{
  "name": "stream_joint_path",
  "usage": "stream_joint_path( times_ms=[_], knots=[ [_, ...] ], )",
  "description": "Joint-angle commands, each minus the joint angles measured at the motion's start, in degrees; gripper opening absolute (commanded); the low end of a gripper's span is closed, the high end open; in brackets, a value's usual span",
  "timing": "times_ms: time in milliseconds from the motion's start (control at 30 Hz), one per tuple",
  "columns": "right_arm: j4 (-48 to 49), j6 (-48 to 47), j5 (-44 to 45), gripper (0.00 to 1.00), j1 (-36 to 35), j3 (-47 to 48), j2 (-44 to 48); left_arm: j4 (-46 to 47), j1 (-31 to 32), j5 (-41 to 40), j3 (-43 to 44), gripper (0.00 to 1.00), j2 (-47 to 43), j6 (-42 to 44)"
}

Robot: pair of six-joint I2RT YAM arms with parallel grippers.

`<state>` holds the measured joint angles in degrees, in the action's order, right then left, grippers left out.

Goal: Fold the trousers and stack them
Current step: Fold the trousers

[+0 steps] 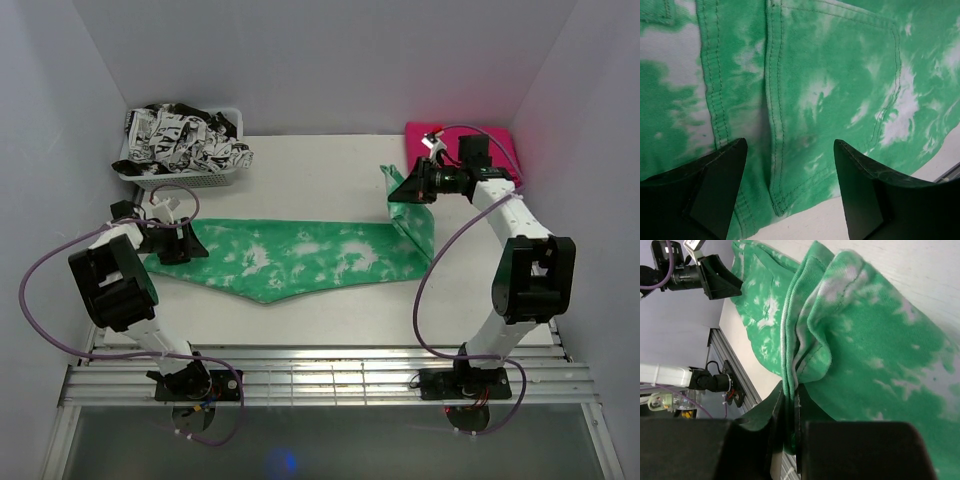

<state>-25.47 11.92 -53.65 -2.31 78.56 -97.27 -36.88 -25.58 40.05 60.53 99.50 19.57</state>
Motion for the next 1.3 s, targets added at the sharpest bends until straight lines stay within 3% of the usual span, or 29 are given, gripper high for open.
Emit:
stream_joint_path(
  times_ms=[0, 400, 867, 1267],
  knots=[
    [11.7, 8.8, 2.8, 0.08, -5.3, 0.2, -1.5, 1.4, 0.0, -0.8, -0.6, 0.81, 0.9, -2.6],
    [26.8, 20.6, 9.2, 0.08, -19.8, -1.0, -11.9, 1.6, 0.0, -1.4, -1.6, 0.81, 1.2, -2.1],
    [28.0, 27.1, 16.0, 0.08, -29.1, -4.6, -14.7, 1.7, 0.0, -1.6, -2.3, 0.82, 1.9, -1.5],
    [30.1, 29.6, 15.2, 0.08, -34.0, -2.8, -20.4, 1.9, 0.0, -1.7, -2.6, 0.84, 1.7, -1.2]
  ],
)
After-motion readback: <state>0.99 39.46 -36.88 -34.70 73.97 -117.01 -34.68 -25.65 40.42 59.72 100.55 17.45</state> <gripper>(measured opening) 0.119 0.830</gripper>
